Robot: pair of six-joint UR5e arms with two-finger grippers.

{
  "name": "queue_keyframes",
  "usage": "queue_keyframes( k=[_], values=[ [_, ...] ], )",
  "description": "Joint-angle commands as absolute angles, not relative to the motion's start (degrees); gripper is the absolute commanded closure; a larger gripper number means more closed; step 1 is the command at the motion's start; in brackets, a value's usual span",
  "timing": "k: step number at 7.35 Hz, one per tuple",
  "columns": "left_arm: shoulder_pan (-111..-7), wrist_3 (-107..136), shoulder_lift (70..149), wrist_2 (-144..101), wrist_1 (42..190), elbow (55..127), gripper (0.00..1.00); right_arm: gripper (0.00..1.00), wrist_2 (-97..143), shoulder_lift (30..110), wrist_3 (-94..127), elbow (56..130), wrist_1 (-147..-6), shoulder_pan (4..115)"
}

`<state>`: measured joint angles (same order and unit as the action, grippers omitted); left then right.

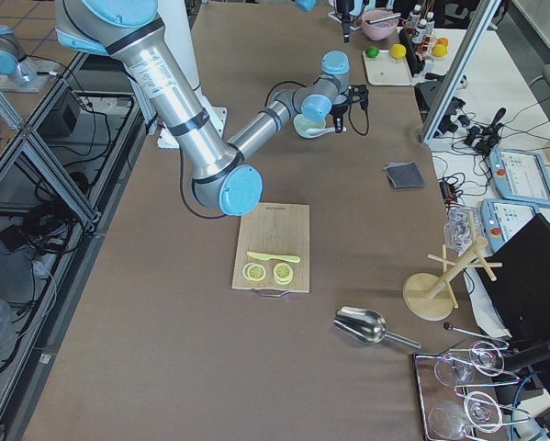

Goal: Place spoon in bowl
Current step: 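Lift the white spoon with the right gripper and carry it over the bowl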

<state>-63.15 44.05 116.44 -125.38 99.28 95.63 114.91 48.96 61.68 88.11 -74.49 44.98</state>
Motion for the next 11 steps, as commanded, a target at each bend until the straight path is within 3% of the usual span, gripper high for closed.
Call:
queue_keyframes(
  k=[1,8,9,11],
  values=[
    [-64.07,43.42,115.14,-125.42,99.40,95.89,0.02,1.00,107.60,40.79,65.65,81.83,-74.36,39.31],
    [-64.95,43.50,114.26,-125.33,99.23,95.19,0.02,1.00,94.76,39.72,65.48,77.26,-67.06,30.95],
    [-64.86,43.51,114.26,-125.33,99.23,95.19,0.02,0.01,94.66,39.90,65.04,77.34,-66.97,30.85],
    [-64.95,43.50,114.35,-125.33,99.67,95.27,0.02,0.00,95.09,39.90,61.97,77.96,-66.97,30.85]
  ],
)
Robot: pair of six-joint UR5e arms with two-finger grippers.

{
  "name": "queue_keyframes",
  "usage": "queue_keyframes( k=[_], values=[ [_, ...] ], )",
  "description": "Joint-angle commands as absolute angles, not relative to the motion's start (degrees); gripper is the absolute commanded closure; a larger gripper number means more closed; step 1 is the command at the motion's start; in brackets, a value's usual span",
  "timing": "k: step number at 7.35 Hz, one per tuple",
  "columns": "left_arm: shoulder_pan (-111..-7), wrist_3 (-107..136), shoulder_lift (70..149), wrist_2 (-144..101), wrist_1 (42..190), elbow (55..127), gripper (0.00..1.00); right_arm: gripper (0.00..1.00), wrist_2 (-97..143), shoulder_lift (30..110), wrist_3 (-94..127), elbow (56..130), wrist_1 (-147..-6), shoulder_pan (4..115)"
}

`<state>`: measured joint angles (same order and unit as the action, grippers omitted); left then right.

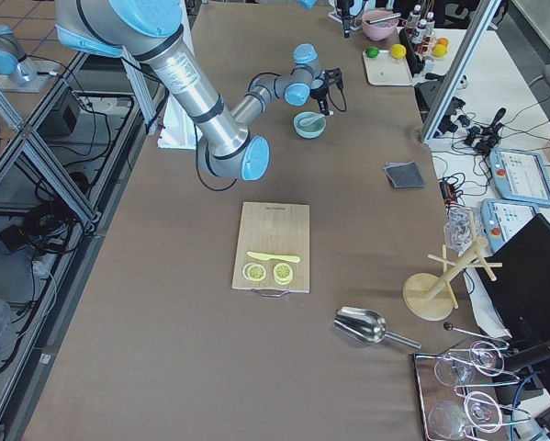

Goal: Place spoon in bowl
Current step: 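Lower the spoon into the bowl and open the right gripper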

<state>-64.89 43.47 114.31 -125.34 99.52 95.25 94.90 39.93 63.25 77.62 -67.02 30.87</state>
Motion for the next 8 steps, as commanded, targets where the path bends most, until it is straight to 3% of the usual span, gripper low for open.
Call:
queue_keyframes(
  k=[1,4,6,8],
  values=[
    [-65.65,43.94,114.61,-125.33,99.32,95.19,0.02,0.00,95.97,39.64,62.40,79.00,-67.76,32.24],
    [-68.28,43.24,114.53,-124.98,100.89,95.36,0.02,0.00,117.90,52.58,47.19,85.14,-67.06,53.18],
    [-70.05,43.33,111.64,-124.54,101.94,95.10,0.02,0.00,127.95,63.32,39.69,84.90,-66.53,66.74],
    [-74.68,39.59,105.85,-125.15,108.69,95.27,0.02,0.00,133.02,66.87,24.09,79.06,-69.15,77.37]
  ],
)
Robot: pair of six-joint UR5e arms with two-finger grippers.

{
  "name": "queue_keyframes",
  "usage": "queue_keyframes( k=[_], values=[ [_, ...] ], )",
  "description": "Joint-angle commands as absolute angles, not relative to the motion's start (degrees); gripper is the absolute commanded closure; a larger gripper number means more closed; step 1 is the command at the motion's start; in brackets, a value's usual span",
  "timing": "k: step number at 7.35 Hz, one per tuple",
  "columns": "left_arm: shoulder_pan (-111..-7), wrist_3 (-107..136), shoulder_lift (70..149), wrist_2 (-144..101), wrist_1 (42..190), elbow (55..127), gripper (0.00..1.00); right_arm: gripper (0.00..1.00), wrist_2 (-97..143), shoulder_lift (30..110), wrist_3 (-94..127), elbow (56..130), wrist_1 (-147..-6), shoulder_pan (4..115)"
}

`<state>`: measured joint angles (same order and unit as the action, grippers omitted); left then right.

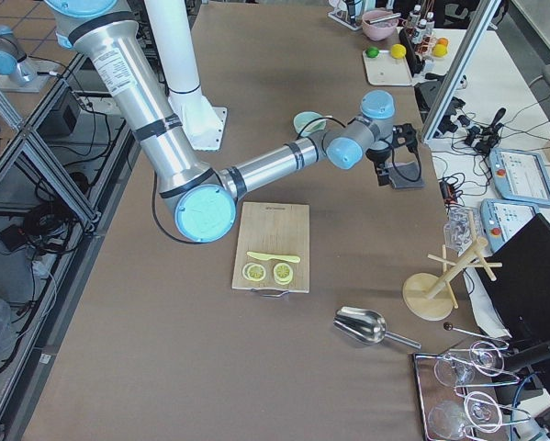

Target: Place spoon in bowl

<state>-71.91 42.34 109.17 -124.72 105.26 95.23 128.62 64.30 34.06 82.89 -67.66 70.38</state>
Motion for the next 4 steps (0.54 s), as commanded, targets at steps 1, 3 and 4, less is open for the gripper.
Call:
queue_keyframes(
  k=[1,3,4],
  values=[
    [-76.36,32.42,102.60,-125.68,108.20,95.10,0.02,0.00,134.37,68.62,13.64,77.19,-75.09,81.26],
    [-82.06,23.66,97.41,-126.73,107.06,95.27,0.02,0.00,135.17,71.44,-1.52,77.78,-85.91,88.29],
    [-84.70,23.56,97.38,-130.74,102.35,95.10,0.02,0.00,135.44,72.76,-4.63,78.13,-89.44,90.68]
  ],
)
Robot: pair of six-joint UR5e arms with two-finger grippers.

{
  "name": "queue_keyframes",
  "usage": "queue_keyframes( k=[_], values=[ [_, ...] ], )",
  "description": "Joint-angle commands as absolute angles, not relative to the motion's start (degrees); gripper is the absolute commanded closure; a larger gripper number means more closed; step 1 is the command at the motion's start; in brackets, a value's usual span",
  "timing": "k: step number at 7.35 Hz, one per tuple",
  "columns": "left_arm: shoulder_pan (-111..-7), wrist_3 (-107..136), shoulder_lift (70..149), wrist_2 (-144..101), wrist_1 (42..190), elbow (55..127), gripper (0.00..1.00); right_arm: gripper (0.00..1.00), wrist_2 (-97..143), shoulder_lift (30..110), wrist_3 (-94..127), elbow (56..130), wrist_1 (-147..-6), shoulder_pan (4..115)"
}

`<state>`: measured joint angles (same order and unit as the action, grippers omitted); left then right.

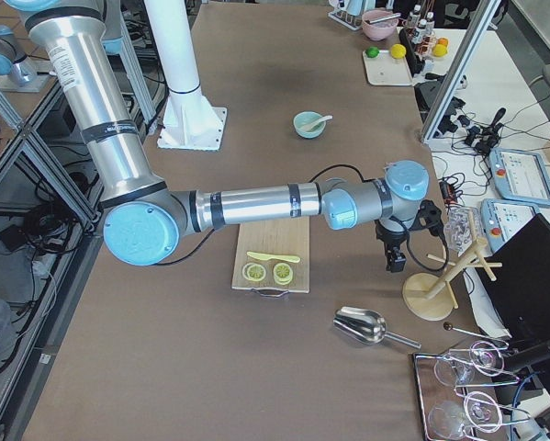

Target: Place spoon in bowl

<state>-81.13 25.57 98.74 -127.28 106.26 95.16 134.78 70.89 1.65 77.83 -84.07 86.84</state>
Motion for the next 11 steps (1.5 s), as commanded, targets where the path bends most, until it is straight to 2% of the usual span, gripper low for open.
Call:
queue_keyframes(
  k=[1,2,4,5,8,11],
  values=[
    [-86.12,20.51,97.30,-133.91,98.74,95.97,0.02,0.00,136.14,74.08,-6.40,78.40,-91.21,92.27],
    [-87.70,14.74,96.95,-136.90,94.70,96.67,0.02,0.00,136.75,76.01,-6.50,81.70,-93.93,93.07],
    [-89.65,12.31,92.91,-137.11,91.50,100.19,0.02,0.00,136.67,85.21,-6.50,100.27,-107.85,92.64],
    [-89.82,11.17,92.81,-137.02,91.32,98.54,0.02,0.00,136.67,87.17,-6.59,105.24,-112.37,92.64],
    [-91.85,10.02,91.15,-136.58,91.14,96.59,0.02,0.00,135.80,87.98,-6.59,103.54,-112.24,92.55],
    [-91.85,9.93,90.79,-136.50,91.23,96.77,0.02,0.00,135.79,86.14,-5.72,95.48,-108.48,92.29]
  ],
)
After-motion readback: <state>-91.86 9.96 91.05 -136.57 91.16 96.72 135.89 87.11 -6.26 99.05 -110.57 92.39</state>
